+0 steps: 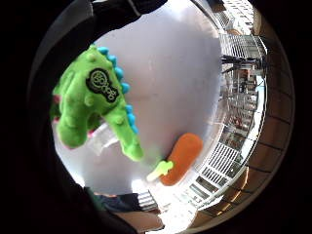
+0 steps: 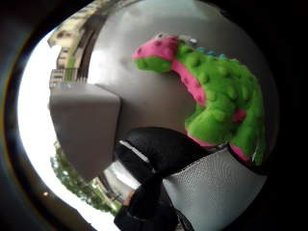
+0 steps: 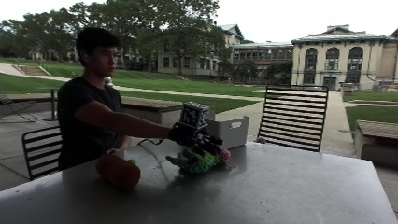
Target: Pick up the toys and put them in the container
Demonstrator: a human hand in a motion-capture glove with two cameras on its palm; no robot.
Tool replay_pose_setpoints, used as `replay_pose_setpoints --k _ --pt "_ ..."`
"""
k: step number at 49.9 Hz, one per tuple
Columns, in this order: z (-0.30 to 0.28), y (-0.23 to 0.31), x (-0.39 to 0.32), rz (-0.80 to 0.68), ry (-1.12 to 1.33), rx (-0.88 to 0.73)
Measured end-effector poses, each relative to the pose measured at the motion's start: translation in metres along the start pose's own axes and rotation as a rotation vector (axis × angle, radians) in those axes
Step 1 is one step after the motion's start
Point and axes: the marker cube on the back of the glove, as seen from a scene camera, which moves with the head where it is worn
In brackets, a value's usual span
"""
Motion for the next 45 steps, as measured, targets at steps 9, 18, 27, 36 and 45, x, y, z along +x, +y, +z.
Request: replay_pose_setpoints --k 9,18,27,36,45 --pt "0.046 0.002 -0.001 0.01 -0.075 -0.078" --pt "0.049 0.014 -0.004 -0.018 0.004 -0.065" --pt "0.044 0.017 0.013 0.018 0.029 0.011" --pt "0.0 0.025 0.028 0.103 -0.012 0.027" --pt "-0.102 0.043 0.025 0.126 -0.092 0.207"
